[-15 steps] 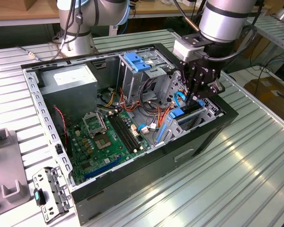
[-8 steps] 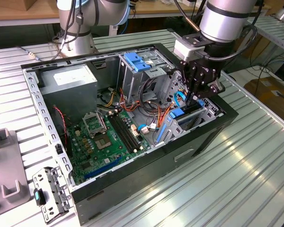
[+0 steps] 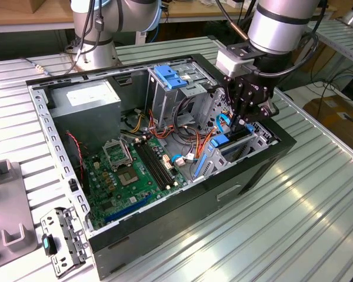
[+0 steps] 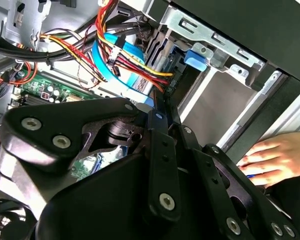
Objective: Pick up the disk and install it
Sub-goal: 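Insert the second disk wire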
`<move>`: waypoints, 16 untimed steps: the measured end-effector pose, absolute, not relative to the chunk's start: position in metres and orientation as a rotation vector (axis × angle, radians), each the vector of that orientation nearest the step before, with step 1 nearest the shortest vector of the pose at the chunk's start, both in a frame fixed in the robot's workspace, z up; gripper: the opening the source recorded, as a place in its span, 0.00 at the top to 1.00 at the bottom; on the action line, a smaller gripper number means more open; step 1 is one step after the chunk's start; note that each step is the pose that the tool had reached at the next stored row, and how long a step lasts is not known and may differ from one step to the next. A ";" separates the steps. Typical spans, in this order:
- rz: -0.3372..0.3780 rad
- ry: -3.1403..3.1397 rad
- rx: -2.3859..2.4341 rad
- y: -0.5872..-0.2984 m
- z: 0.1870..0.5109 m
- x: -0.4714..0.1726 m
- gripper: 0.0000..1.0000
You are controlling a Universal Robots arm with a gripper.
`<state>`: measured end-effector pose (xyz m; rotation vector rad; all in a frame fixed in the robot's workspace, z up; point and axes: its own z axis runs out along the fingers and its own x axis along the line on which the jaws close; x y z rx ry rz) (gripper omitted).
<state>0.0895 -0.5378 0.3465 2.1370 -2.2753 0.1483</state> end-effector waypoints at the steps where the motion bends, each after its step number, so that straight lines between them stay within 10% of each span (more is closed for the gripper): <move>1: 0.146 -2.276 2.138 -0.538 0.346 0.090 0.84; 16: 0.132 -2.251 2.174 -0.539 0.348 0.091 0.84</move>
